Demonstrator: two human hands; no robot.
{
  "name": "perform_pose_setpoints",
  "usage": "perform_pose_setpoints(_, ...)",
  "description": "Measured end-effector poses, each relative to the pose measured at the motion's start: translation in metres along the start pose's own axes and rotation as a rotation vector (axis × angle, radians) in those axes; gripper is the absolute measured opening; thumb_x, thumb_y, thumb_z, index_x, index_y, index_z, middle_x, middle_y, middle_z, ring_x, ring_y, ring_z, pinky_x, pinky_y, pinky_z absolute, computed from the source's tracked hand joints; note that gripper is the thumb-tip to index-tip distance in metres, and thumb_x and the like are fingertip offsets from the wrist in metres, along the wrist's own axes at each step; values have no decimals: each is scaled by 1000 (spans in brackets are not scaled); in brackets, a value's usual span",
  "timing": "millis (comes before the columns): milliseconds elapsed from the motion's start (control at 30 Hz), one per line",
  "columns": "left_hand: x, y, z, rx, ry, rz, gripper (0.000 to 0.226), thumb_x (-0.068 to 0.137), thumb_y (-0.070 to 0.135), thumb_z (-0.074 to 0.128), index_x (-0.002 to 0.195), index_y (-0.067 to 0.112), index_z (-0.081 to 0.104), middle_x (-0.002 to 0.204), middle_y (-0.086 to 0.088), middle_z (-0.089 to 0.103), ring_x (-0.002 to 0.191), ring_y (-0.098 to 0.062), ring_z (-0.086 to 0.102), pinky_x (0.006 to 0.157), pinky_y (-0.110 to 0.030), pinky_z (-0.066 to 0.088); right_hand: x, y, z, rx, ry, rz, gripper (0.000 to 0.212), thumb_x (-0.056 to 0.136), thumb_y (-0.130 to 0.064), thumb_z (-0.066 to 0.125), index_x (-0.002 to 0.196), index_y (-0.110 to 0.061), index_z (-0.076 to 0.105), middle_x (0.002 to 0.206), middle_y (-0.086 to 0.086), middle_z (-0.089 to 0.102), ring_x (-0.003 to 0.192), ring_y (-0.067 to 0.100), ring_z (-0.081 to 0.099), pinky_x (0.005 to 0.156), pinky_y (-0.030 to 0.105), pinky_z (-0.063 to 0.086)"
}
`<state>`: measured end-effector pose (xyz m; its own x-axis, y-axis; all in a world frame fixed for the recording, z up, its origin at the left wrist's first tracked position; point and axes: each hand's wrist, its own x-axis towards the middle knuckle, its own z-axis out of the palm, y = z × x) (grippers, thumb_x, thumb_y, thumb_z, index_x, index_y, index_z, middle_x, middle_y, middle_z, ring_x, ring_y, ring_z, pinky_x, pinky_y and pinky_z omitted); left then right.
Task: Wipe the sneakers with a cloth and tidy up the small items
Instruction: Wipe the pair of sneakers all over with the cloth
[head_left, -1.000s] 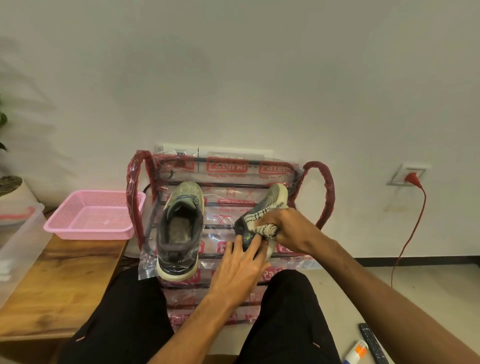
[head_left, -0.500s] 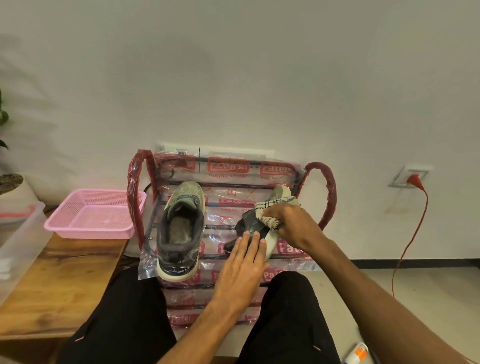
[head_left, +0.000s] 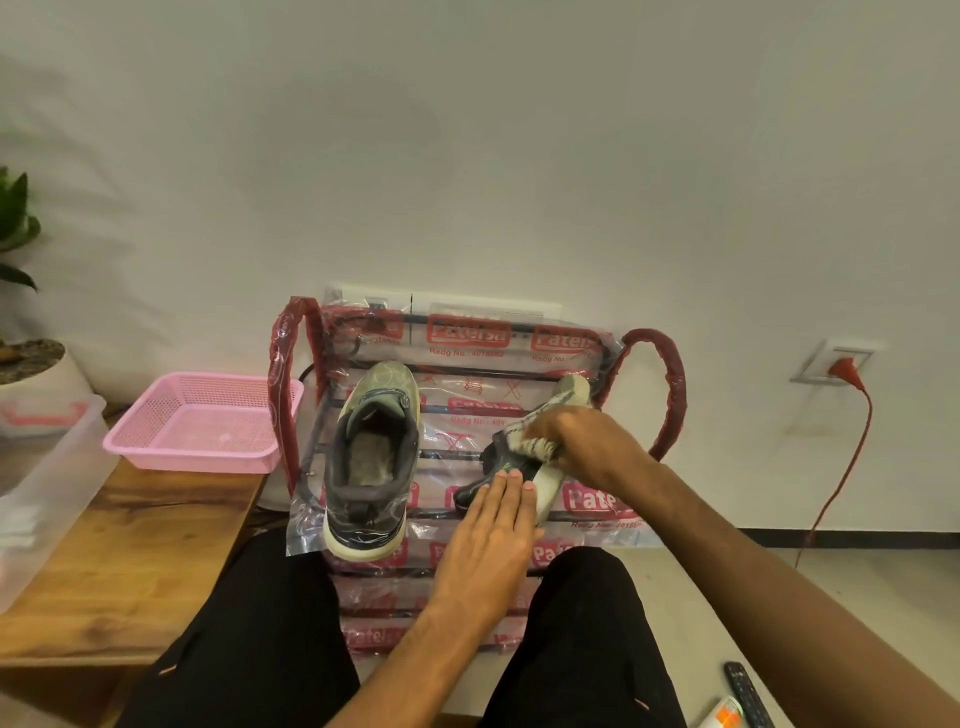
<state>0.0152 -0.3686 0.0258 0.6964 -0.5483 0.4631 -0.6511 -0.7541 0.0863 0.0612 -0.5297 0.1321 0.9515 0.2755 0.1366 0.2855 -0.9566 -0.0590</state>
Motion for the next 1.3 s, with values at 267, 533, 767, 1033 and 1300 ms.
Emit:
perform_pose_setpoints(267,-2,2,1,7,7,7,64,75,34,82,126,1,61,126,-19,63,120,-27,59,99,-39,47,3,1,0,-30,-57,-56,21,85,-16,68,106,-21,70,110,-2,69,102,12,63,89,31,52)
perform_pose_setpoints(533,5,4,-7,-20,-70,7,70,61,33,93,119,4,66,119,-18,67,113,-27,65,97,-38,49,-6,10,10,-53,187,115,38,82,-6,71,118,-18,68,123,1,66,115,20,58,89,34,51)
perform_pose_setpoints(767,23,-2,-35,-105,-176,33,65,83,52,66,134,22,41,140,-11,41,130,-33,41,110,-47,35,-29,17,20,287,330,204,41,81,3,68,118,-14,69,122,4,67,117,21,56,95,25,39)
perform_pose_setpoints(1033,36,9,-51,-114,-379,-100,73,95,52,46,153,35,6,161,-14,2,140,-37,26,111,-50,26,-32,11,16,627,409,375,60,78,16,58,125,-21,64,123,-10,61,113,-1,48,90,3,38)
perform_pose_setpoints(1300,9,27,-50,-95,-449,-141,80,96,56,46,152,30,-5,161,-14,-7,141,-41,22,104,-48,39,-43,-5,19,453,342,249,56,75,13,64,122,-18,67,127,0,64,121,9,52,104,21,37)
